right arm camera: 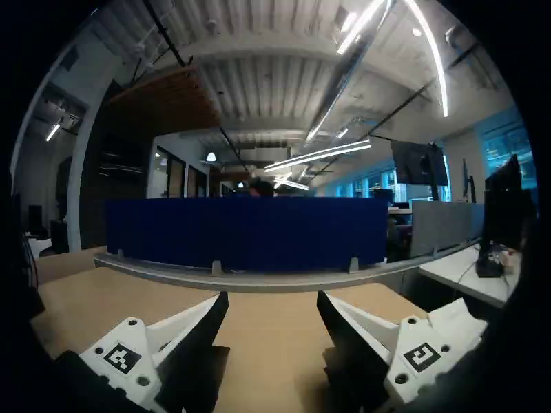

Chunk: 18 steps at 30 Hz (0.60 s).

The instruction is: Fold towel

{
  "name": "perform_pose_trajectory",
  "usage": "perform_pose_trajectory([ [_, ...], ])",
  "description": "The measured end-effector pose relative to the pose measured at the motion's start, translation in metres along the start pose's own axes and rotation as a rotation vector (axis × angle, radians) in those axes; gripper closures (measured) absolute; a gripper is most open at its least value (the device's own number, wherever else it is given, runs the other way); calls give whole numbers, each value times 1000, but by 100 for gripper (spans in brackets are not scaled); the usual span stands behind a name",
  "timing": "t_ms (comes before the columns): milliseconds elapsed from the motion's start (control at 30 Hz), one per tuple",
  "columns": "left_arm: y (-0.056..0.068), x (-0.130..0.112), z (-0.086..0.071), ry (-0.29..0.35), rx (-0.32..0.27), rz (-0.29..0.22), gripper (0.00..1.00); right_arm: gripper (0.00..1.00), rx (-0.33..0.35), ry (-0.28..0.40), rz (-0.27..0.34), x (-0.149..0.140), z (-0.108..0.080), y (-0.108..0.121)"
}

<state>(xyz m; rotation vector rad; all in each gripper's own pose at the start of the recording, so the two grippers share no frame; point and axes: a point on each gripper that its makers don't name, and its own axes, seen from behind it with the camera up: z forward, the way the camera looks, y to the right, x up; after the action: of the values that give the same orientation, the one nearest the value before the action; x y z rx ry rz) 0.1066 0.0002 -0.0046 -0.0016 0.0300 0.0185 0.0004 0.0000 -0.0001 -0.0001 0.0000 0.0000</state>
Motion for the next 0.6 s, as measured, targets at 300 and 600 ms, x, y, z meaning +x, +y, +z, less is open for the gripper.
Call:
perform_pose_trajectory([
  [300, 1, 78, -5, -7, -11, 27, 3, 0, -2, 2, 0, 54, -7, 0],
  [600, 5, 109, -12, -39, -40, 42, 3, 0, 8, -2, -20, 91, -15, -1],
])
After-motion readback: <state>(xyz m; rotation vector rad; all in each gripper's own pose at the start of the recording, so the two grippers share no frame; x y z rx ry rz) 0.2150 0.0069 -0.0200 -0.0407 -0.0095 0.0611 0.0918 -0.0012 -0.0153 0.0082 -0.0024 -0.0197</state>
